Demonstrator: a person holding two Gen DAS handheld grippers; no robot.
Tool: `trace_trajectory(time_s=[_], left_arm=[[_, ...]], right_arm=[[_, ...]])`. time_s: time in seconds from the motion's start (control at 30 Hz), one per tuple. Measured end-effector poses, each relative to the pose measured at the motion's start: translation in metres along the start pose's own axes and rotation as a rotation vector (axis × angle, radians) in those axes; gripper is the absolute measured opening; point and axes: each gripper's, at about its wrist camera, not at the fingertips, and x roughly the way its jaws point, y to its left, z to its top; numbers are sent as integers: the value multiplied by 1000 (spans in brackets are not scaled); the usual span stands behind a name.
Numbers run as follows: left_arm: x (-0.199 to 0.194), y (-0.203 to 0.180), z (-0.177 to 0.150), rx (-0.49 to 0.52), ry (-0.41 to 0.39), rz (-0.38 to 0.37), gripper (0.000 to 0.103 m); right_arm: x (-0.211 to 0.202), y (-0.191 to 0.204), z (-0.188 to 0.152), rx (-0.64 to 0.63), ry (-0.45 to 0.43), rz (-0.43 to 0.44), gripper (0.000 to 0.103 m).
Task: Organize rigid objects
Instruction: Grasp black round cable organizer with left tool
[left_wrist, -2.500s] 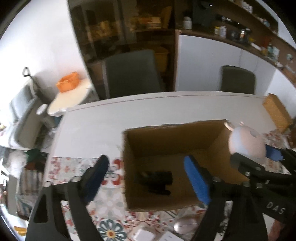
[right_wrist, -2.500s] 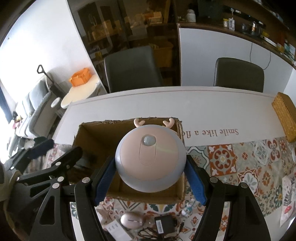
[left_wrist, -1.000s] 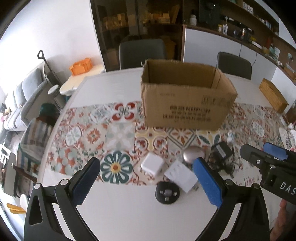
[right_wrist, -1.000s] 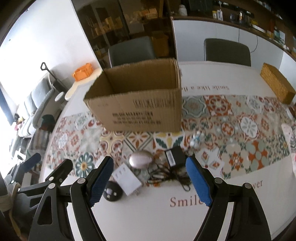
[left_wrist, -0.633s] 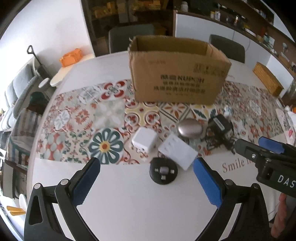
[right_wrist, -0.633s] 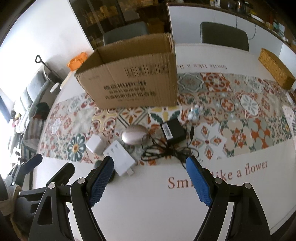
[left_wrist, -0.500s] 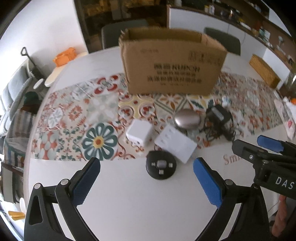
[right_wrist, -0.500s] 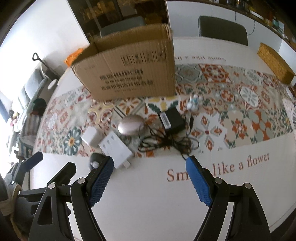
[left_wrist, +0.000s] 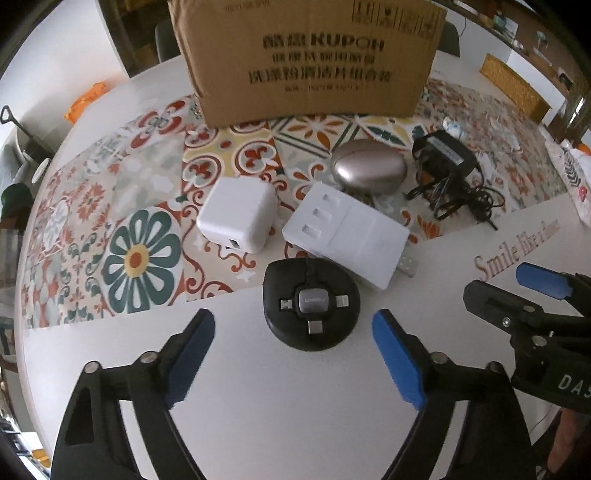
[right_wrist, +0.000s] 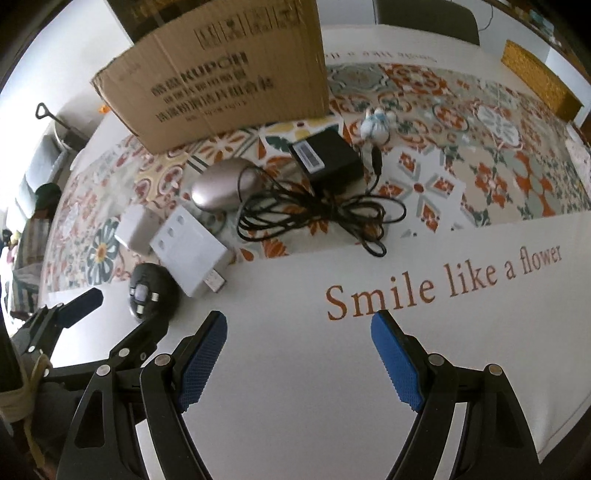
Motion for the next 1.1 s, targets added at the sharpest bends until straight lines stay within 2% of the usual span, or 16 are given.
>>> trace_trajectory(time_s=[0.27, 0.37, 0.5, 0.73, 0.97, 1.1], left_arm=[[16, 0, 5, 20, 3, -19, 80], [19, 1, 7, 12, -3, -27, 75], [16, -1, 8, 20, -28, -34, 56], [13, 4, 3, -10, -23, -40, 56], [-16, 24, -16, -142, -46, -45, 56], [-32, 37, -26, -205, -67, -12, 56]], right_arm=[[13, -1, 0, 6, 26, -12, 80], [16, 1, 2, 0, 30, -20, 80], [20, 3, 2, -7, 38, -23, 80], [20, 11, 3, -36, 39, -15, 80], [13, 26, 3, -100, 62, 18, 80], [9, 46, 9, -163, 77, 55, 80]])
